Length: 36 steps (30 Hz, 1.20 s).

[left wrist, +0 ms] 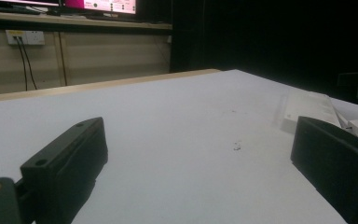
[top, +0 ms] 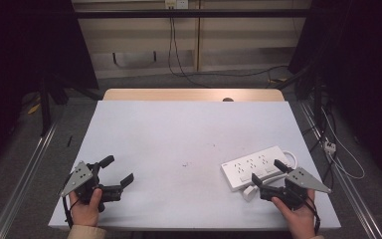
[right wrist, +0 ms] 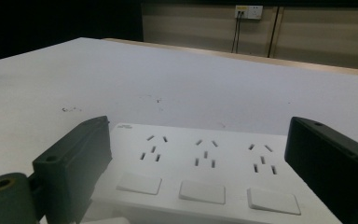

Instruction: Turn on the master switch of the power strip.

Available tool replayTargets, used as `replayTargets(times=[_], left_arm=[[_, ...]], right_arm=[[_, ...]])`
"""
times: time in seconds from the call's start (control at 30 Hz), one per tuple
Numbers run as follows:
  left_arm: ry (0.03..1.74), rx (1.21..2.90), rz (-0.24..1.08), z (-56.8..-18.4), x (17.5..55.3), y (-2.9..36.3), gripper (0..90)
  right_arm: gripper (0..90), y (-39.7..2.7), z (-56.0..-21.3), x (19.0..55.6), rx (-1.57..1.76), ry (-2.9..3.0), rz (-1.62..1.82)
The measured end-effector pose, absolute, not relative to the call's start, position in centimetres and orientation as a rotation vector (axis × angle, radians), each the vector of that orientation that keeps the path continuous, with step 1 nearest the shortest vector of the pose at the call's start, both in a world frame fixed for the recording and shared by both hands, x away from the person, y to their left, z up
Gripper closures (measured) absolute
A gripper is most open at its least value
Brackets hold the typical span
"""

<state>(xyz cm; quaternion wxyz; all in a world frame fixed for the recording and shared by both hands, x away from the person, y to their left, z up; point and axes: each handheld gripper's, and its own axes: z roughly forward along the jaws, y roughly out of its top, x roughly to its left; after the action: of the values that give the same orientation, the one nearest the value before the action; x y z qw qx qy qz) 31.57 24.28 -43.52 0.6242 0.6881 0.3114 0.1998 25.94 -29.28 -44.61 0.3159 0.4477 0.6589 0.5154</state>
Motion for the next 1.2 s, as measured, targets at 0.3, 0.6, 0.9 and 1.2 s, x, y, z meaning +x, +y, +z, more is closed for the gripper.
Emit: replayTargets(times=[0.3,0.6,0.9,1.2], left_arm=[[0.718,1.577,0.456,-43.6,31.5,24.2,3.5],[0.712,1.584,0.458,-43.6,31.5,24.2,3.5],[0.711,1.579,0.459,-43.5,31.5,24.1,3.5],[0.704,1.586,0.465,-43.5,31.5,24.2,3.5]], right_arm=[[7.8,-29.8,-44.7,26.5,1.204,1.720,1.355],[11.0,-30.3,-44.7,26.9,1.218,1.720,1.350],[14.1,-31.3,-44.7,27.5,1.246,1.699,1.323],[20.9,-32.2,-44.8,28.1,1.282,1.695,1.309]])
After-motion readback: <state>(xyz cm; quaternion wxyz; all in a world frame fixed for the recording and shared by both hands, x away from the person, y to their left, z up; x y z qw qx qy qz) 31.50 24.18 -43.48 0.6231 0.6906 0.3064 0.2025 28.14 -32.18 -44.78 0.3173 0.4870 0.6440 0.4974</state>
